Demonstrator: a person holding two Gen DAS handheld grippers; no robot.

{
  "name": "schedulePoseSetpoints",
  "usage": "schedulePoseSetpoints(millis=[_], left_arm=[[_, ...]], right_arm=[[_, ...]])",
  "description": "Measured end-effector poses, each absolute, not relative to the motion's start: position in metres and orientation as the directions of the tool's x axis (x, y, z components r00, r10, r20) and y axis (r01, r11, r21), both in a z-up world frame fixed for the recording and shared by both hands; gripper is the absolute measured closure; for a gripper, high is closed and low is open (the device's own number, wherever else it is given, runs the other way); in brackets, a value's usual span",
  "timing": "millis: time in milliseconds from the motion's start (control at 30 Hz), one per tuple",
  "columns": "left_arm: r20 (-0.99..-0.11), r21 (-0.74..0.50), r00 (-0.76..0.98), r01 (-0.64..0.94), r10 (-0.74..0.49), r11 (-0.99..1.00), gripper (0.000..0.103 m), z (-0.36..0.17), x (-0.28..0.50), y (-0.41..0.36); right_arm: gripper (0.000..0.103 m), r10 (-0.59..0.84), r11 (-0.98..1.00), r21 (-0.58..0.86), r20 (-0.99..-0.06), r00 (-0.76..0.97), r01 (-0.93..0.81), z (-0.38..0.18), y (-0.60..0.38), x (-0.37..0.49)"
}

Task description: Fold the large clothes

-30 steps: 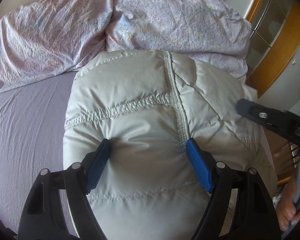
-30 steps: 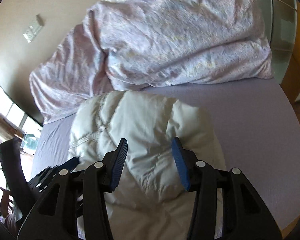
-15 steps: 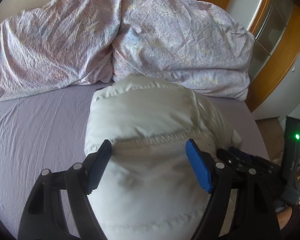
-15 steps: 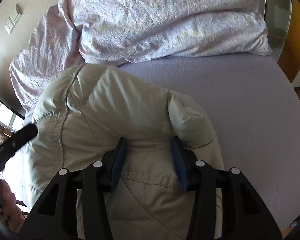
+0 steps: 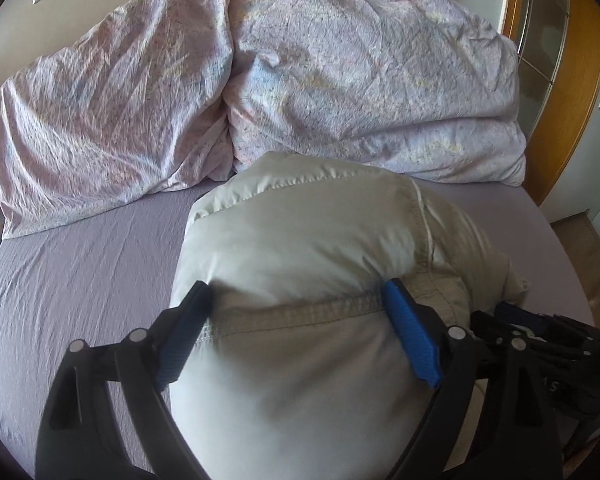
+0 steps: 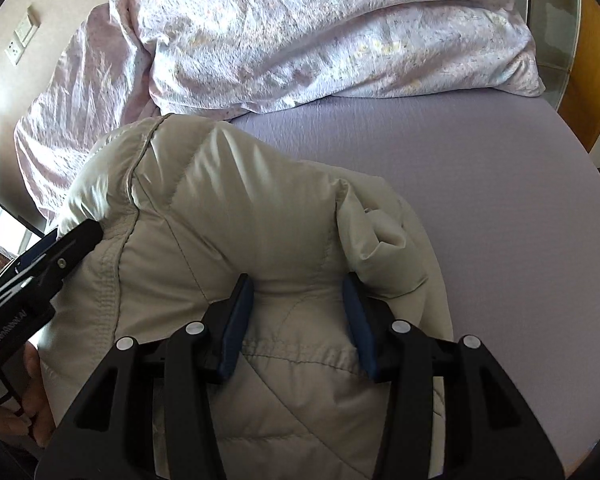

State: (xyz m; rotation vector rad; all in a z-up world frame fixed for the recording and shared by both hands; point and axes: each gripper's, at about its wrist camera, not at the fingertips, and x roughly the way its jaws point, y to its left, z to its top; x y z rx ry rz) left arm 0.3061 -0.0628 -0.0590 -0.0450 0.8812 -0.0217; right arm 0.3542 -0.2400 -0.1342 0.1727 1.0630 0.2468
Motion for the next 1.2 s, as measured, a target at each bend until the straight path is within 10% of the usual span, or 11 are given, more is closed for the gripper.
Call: schedulePoseSetpoints(millis=[1200], left_arm=[[-0.735, -0.022, 0.678, -0.036, 0.008, 0.999, 0.002, -0.094, 0.310, -0.061]], right_arm=[[0.055, 0.300, 0.953, 0.260, -0.766, 0.568, -0.154, -0.147, -0.237, 0.352]])
